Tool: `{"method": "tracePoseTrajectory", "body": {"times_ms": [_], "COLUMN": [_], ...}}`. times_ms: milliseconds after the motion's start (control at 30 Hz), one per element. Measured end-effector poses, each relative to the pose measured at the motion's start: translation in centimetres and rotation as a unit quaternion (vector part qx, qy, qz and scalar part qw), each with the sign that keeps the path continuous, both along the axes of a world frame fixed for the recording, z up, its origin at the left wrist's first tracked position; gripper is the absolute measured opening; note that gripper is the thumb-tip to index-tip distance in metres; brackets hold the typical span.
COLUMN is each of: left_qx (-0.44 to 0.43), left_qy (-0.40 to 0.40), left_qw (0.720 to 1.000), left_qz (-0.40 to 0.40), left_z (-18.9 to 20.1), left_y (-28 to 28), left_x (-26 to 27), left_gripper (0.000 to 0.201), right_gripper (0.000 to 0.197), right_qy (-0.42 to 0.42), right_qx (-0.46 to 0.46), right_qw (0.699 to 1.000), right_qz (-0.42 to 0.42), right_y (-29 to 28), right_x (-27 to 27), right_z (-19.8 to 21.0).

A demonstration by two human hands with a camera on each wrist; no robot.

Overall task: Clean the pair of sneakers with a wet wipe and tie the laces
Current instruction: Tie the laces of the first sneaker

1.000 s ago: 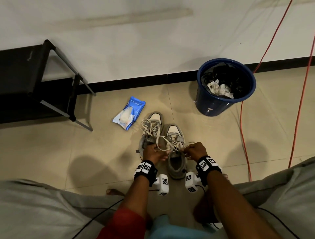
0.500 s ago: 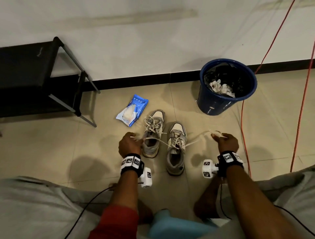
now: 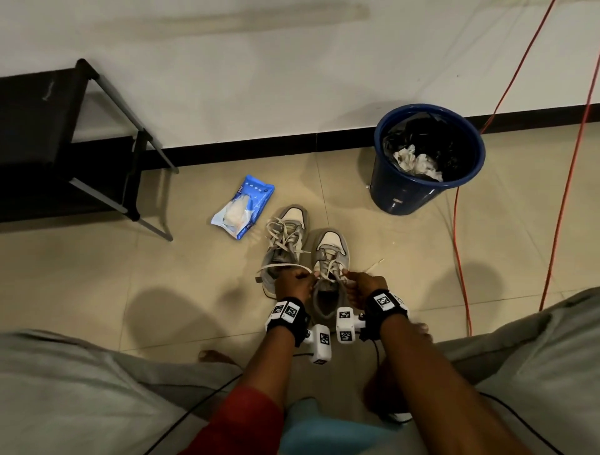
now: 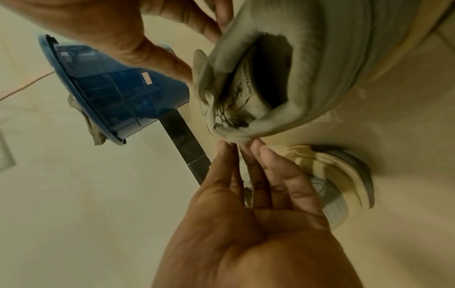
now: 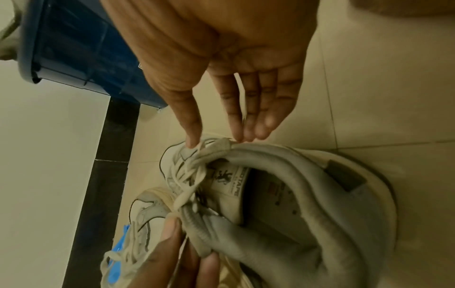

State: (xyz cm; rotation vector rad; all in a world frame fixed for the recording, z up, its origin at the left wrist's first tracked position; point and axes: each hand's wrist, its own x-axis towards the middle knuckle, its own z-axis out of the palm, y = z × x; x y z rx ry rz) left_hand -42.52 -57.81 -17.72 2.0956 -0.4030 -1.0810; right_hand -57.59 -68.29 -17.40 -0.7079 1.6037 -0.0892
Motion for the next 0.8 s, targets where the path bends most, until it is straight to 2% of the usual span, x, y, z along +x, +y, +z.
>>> {"method": "tracePoseTrajectory", "body": {"times_ms": [67,167,267,333,400,467,533,600,667,767,800], "left_qx": [-0.005,-0.014,-0.001,-0.009,-0.001,0.041,0.062,0.021,-0.043,-0.05,-0.04], "left_qy": [0.005,0.011,0.015,0.015,-0.007,-0.07,-0.108,-0.091,-0.015,0.085,0.093], "left_qw": [1.0,1.0,1.0,1.0,0.999,0.99,0.979,0.981,0.982,0.976,0.979], "left_qz": [0.003,0.011,0.006,0.0,0.033,0.113,0.159,0.172,0.182,0.193,0.176], "left_z": [-1.3,-4.3,-5.3,-6.2,-3.6,-0.5,1.3,2.2,2.8,2.1,1.4], "left_y": [0.1,0.2,0.1,0.0,0.5,1.5,2.5,2.6,2.0,1.0,0.8], "left_x": [0.3,0.9,1.1,1.4,1.8,2.8,3.5,3.3,2.6,1.2,0.7], "left_gripper": [0.038,0.055,0.049,0.043,0.04,0.036,0.031,0.027,0.028,0.024,0.029], "right_gripper": [0.04,0.038,0.018,0.014,0.022,0.031,0.032,0.025,0.019,0.016,0.015], "right_qy": [0.004,-0.047,-0.052,-0.037,-0.029,-0.015,-0.066,-0.076,-0.094,-0.133,-0.136], "right_qx": [0.028,0.081,0.086,0.072,0.032,-0.002,-0.038,-0.053,-0.04,-0.014,-0.015], "right_qw": [1.0,0.996,0.995,0.997,0.997,0.994,0.981,0.975,0.978,0.974,0.974], "right_qz": [0.006,-0.004,-0.002,-0.012,-0.058,-0.104,-0.18,-0.201,-0.182,-0.183,-0.183], "right_y": [0.2,0.5,0.5,0.4,-0.2,-1.3,-2.0,-2.0,-1.3,-0.6,-0.7], "right_x": [-0.1,-0.8,-1.1,-0.8,-0.9,-1.3,-1.9,-1.8,-0.6,-0.4,-0.5], "right_z": [0.6,1.2,1.8,2.0,1.9,2.0,2.2,2.1,2.2,2.2,2.0]}}
